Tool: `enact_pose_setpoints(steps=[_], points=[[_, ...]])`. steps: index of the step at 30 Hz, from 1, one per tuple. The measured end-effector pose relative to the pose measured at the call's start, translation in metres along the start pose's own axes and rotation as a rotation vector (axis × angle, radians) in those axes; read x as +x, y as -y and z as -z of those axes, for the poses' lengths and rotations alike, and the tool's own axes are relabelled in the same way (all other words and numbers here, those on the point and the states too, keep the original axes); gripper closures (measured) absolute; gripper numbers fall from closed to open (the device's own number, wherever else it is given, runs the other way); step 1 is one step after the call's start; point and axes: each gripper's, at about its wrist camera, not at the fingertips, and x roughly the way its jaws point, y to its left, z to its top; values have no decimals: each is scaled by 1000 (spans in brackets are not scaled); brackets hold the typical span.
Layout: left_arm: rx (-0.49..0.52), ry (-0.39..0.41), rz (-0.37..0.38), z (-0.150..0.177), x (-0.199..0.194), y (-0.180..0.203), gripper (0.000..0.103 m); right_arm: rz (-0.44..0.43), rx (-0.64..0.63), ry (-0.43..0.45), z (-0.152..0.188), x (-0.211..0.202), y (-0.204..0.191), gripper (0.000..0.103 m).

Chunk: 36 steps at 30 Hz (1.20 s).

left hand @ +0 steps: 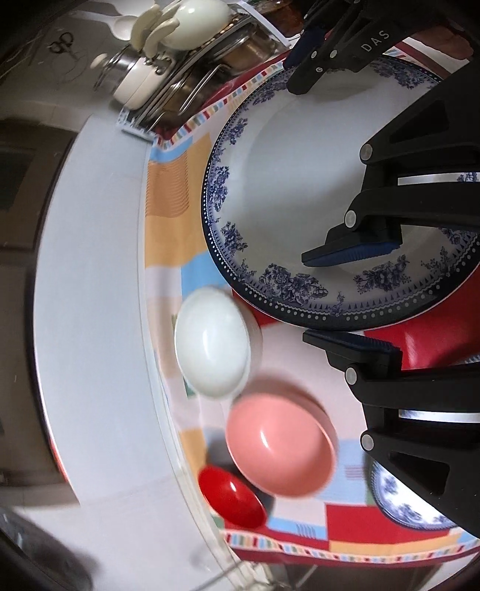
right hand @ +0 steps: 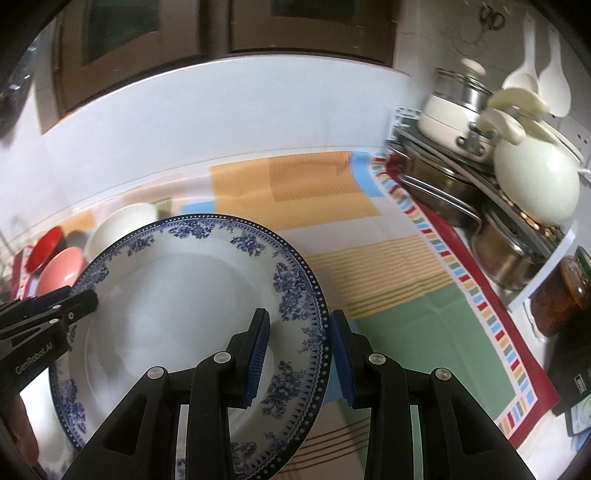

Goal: Organize plates and bowls
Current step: 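Lift the plate with both tools and carry it toward the plate stack, then lower the plate onto the plate stack and open both tools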

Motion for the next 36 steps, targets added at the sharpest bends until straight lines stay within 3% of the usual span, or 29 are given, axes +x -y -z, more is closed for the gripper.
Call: enact_pose_setpoints(steps=[18, 36], points=[[-208, 31, -156, 72, -71, -87, 69, -170, -207, 60, 24, -42, -93, 68], [-338, 14, -283, 129, -101, -151, 69, -316, -319, 25, 56, -52, -168, 68]])
